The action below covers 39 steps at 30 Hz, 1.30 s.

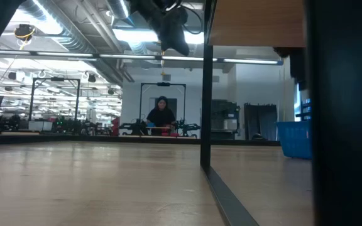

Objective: Stack baskets on shelf by color
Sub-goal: Stack the blue basket on top of the blue baskets on the shelf

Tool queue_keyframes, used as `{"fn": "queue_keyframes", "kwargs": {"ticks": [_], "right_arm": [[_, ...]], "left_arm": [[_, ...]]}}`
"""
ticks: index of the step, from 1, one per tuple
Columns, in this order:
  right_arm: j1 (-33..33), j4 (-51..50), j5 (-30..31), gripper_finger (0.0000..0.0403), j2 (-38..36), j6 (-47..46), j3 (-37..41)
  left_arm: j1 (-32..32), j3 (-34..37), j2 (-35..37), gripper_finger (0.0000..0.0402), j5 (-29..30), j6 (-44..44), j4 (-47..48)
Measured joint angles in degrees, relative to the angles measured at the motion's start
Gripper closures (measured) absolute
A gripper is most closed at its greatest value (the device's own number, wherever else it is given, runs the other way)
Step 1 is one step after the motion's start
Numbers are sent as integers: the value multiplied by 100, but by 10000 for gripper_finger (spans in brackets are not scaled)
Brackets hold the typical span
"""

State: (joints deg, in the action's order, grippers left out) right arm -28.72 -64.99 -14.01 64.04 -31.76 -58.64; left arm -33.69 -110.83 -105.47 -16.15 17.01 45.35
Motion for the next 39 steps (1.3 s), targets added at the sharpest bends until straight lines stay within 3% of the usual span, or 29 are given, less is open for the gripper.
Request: {"fn": "queue_keyframes", "kwargs": {"ticks": [7, 13, 18, 39], "right_arm": [[-182, -52, 47, 289, 517, -13, 195], [-186, -94, 543, 289, 970, 95, 195], [-186, -103, 199, 289, 1331, 377, 195], [-180, -158, 78, 289, 2540, 1000, 195]], "left_arm": [[-60, 0, 0, 312, -56, 267, 3], [-57, 0, 2, 312, -659, 268, 3], [-52, 0, 4, 312, -751, 263, 3], [-52, 0, 7, 312, -751, 246, 51]]}}
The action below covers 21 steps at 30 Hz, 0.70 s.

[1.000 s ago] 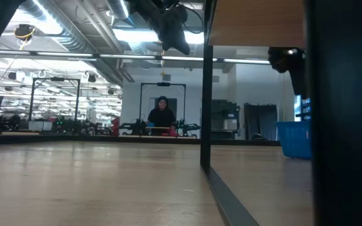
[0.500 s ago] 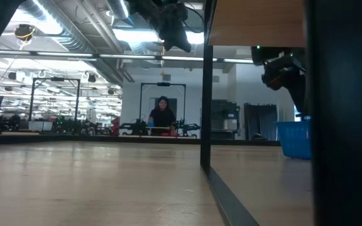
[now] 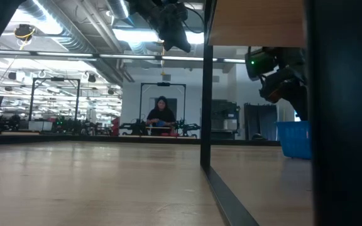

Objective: Stack baskets on shelf by color
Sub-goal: Stack the blue basket on top of the blue baskets on the shelf

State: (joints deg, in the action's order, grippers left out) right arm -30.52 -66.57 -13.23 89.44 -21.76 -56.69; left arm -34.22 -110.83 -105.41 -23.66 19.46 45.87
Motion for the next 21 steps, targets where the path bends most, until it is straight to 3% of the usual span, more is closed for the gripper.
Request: {"fn": "queue_keyframes", "kwargs": {"ticks": [15, 21], "right_arm": [[7, 210, -46, 289, 626, 88, 0], [7, 208, -16, 292, 899, 563, 0]], "left_arm": [[2, -2, 2, 312, 0, 43, 0], [2, -2, 2, 312, 1, 46, 0]]}}
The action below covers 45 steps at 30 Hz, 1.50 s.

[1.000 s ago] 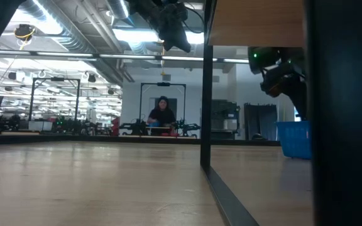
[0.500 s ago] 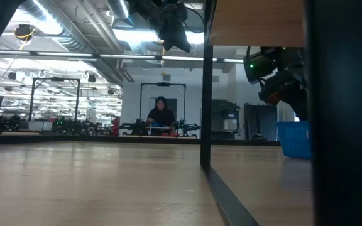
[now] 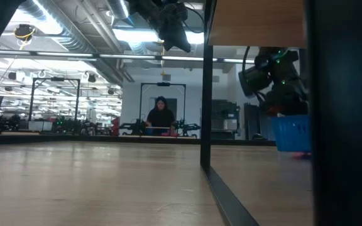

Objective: Stack baskets on shelf by color
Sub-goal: Stack the blue basket on top of the blue baskets on the shelf

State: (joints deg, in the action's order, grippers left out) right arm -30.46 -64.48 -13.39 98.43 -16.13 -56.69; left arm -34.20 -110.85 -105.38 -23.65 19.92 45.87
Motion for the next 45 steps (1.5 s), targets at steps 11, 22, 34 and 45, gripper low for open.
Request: {"fn": "queue_keyframes", "kwargs": {"ticks": [11, 22, 34, 45], "right_arm": [[0, -305, -194, 394, -52, 472, -211], [0, -2606, 421, 400, -269, 1827, -2678], [378, -2551, -172, 401, -1387, 2131, -4650], [1668, -2562, -1323, 402, -2884, 1251, -4640]], "left_arm": [[0, 0, 0, 312, 0, 17, 0], [0, 0, 0, 312, -1, 15, -2], [13, -4, 0, 312, 3, -20, 17], [120, -4, 2, 312, -274, 340, 16]]}}
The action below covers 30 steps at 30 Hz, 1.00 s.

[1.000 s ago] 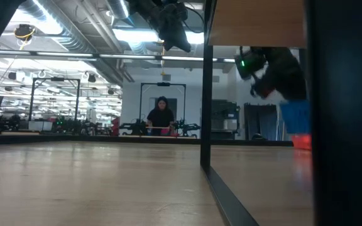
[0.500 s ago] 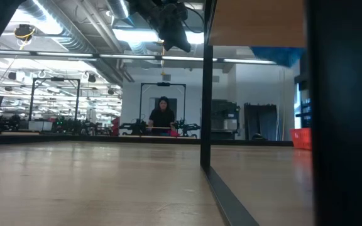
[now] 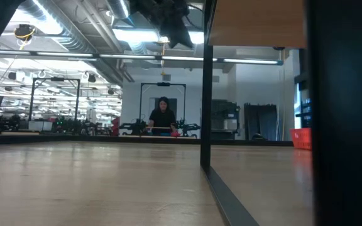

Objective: Stack baskets on shelf by color
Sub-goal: Stack the blue basket on top of the blue baskets on the shelf

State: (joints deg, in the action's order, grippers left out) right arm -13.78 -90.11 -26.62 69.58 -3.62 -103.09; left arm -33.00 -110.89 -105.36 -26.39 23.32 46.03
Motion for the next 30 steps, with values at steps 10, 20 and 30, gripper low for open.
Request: {"fn": "queue_keyframes", "kwargs": {"ticks": [10, 20, 30], "right_arm": [[1335, 12, -21, 402, -848, -1488, 16], [2617, 6, 9, 402, -1504, -2762, 1380], [3239, 426, -65, 401, -1634, -3190, 2895]], "left_arm": [[20, 0, 9, 312, -1823, -204, -75], [164, 0, 9, 312, -1766, -532, -75], [430, 0, 9, 312, -1757, -536, -73]]}}
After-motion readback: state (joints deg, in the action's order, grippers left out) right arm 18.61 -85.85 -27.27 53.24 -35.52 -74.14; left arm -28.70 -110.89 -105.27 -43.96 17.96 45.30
